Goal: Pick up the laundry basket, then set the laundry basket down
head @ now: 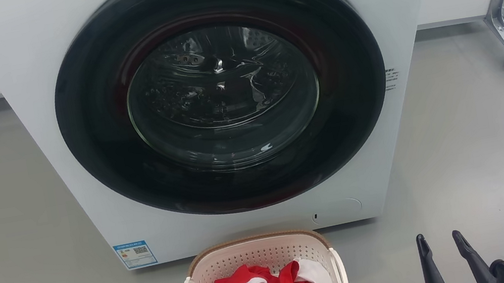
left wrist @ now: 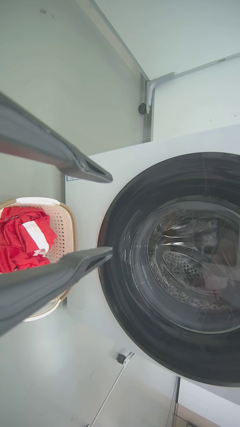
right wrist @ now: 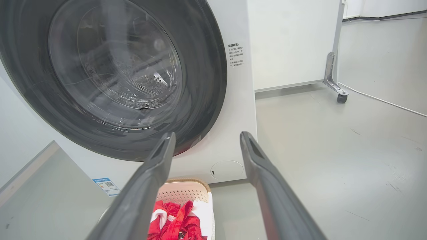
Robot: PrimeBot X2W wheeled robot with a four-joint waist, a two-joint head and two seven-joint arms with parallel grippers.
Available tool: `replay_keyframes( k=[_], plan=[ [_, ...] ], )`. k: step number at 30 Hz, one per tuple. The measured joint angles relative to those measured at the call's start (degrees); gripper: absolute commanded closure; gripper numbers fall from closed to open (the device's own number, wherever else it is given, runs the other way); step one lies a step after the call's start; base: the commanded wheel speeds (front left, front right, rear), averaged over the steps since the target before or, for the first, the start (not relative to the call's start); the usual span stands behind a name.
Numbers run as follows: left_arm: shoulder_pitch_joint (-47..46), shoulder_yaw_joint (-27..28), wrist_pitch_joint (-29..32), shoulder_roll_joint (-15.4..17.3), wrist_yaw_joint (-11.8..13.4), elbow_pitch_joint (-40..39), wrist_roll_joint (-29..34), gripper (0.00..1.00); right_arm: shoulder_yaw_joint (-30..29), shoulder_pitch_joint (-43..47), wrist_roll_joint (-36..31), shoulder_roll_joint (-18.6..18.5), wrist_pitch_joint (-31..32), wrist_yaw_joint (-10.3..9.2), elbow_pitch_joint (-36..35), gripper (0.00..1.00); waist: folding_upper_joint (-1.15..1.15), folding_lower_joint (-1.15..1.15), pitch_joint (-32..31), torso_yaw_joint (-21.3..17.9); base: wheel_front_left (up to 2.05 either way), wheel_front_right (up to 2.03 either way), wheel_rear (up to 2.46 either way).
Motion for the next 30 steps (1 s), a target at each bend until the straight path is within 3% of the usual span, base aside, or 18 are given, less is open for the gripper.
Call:
replay_keyframes(
  k=[28, 29, 30],
  plan=[
    [1.2, 2.1, 0.0, -1.1, 0.0, -1.6, 1.8, 0.0, -1.5, 0.1, -2.7, 0.8, 0.0, 0.0, -2.0, 0.0, 0.01, 0.0, 0.8, 0.0, 0.0, 0.0, 0.0],
    [1.2, 2.0, 0.0, -1.1, 0.0, -1.7, 1.8, 1.0, -1.6, 0.1, -2.7, 0.8, 0.0, 0.0, -2.1, 1.0, 0.0, 0.0, 0.9, 0.0, 0.0, 0.0, 0.0],
    [1.1, 1.9, 0.0, -1.1, 0.0, -1.4, 1.7, 1.0, -1.5, 0.1, -2.7, 0.9, 0.1, 0.01, -1.7, 1.0, 0.0, 0.0, 0.9, 0.0, 0.0, 0.0, 0.0]
  ],
)
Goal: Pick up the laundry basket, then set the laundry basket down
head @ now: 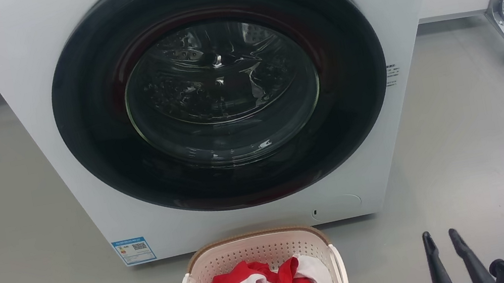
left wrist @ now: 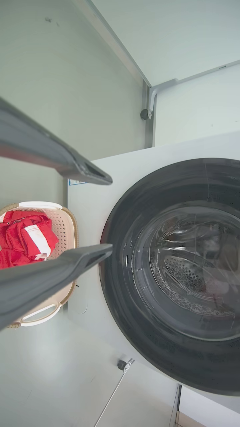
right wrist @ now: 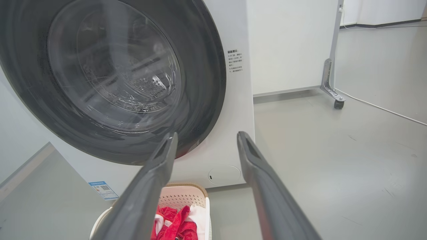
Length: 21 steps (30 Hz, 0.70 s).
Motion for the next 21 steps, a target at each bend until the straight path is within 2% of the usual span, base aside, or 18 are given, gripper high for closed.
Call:
replay_keyframes(
  k=[6, 11, 21],
  plan=[
    [0.1, -0.2, 0.1, -0.1, -0.1, 3.3, -0.3, 1.0, 0.2, 1.5, 0.2, 0.1, 0.1, 0.01, 3.4, 1.0, 0.0, 0.0, 0.0, 0.0, 0.0, 0.0, 0.0],
    [-0.1, 0.4, 1.1, -0.2, -0.6, 3.7, -2.9, 1.0, -1.0, 1.2, 3.3, 0.2, 1.1, 0.77, 3.6, 1.0, 0.0, 0.0, 0.1, -0.1, 0.0, 0.0, 0.0],
    [-1.2, 2.1, 3.6, -0.5, -2.2, 4.7, -12.4, 1.0, -3.3, 0.8, 11.5, 0.4, 3.5, 2.15, 3.9, 1.0, 0.0, 0.0, 0.3, -0.3, 0.0, 0.0, 0.0]
  ],
)
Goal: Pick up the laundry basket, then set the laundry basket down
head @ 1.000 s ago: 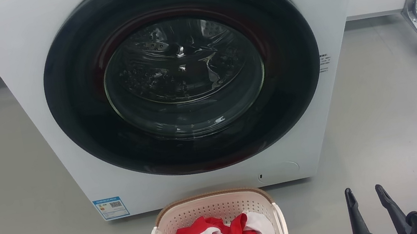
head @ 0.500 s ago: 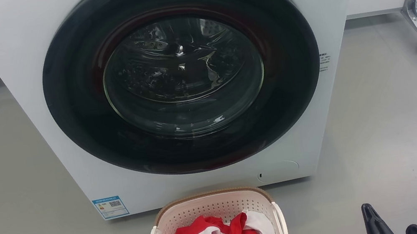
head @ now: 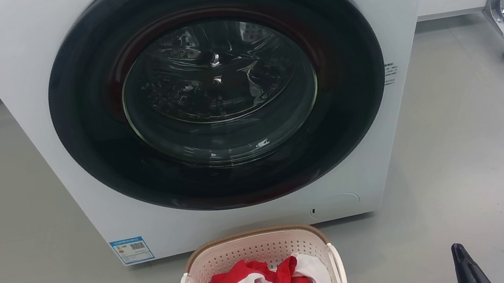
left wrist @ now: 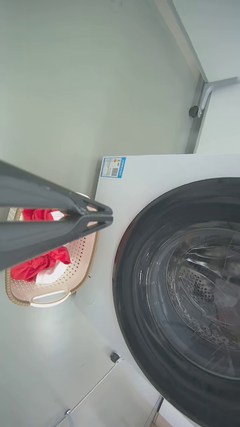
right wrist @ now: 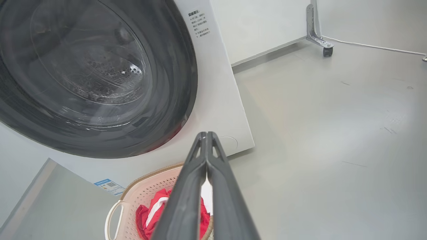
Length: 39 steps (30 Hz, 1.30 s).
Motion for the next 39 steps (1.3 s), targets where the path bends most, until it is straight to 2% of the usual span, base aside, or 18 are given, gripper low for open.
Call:
replay_keyframes(
  k=[39],
  plan=[
    [-7.1, 5.9, 8.2, -0.6, -5.5, 3.2, -31.0, 1.0, -8.8, -3.8, 29.0, 0.6, 8.2, 5.54, 1.9, 1.0, -0.01, 0.0, 0.6, -0.6, 0.0, 0.0, 0.0]
  ],
)
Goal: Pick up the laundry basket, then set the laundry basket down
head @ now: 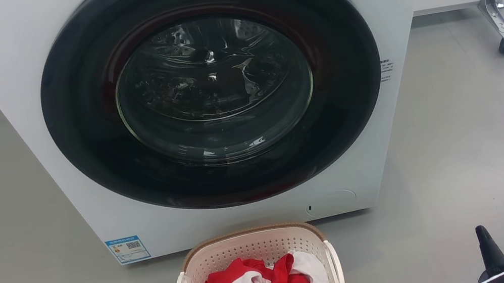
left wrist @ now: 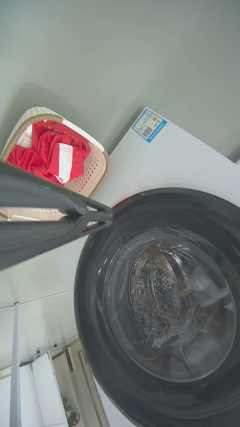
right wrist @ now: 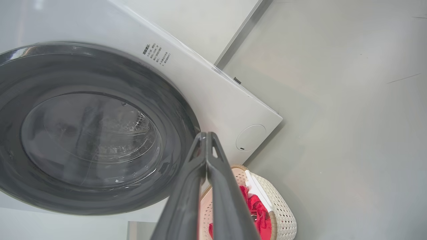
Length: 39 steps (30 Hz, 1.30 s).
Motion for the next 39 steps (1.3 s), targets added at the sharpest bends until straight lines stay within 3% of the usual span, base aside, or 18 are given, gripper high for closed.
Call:
replay_keyframes(
  k=[39],
  plan=[
    [-7.4, 6.3, 8.2, -0.9, -6.0, 3.5, -32.2, 1.0, -8.9, -4.6, 29.9, 0.5, 8.1, 5.83, 1.8, 1.0, 0.0, -0.01, 0.7, -0.6, 0.0, 0.0, 0.0]
  ],
)
